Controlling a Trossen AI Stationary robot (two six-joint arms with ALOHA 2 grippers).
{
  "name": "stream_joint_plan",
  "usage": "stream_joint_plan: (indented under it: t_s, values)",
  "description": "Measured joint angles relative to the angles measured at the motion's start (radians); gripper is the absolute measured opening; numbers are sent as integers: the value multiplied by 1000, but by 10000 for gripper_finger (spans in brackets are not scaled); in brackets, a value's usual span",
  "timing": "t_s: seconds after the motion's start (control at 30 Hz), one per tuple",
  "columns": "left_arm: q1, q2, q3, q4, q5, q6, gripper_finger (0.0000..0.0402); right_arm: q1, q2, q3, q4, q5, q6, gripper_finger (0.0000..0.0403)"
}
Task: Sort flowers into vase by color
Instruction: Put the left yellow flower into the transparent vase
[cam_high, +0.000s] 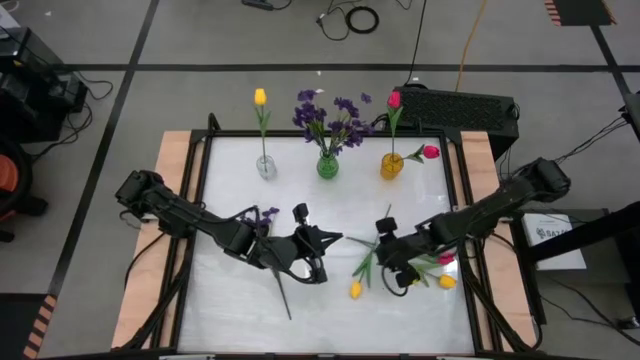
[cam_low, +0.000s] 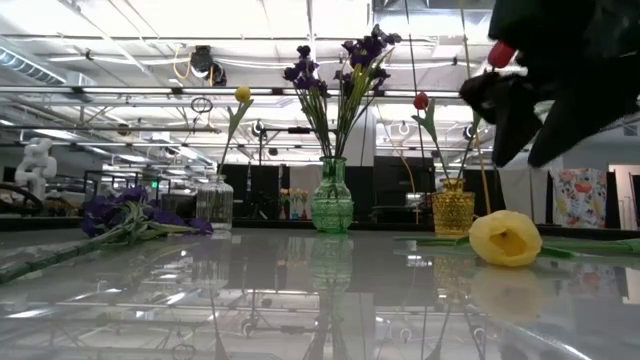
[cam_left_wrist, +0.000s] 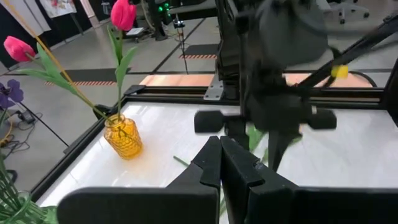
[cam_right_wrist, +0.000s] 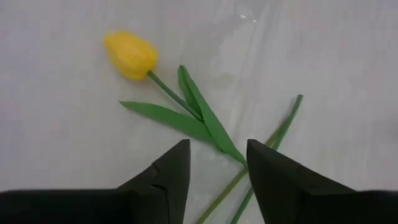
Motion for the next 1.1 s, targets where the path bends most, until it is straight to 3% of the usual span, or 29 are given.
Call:
stream_joint_plan:
  t_s: [0.2,0.67,1.1]
  values:
    - [0,0,0,0,0,0,4,-37,126,0,51,-21,-97,156]
    - [0,0,0,-8,0,0,4,-66,289,5,90,-69,-177,111]
    - [0,0,0,-12,0,2,5,-67,256,0,98,-51,-181,5]
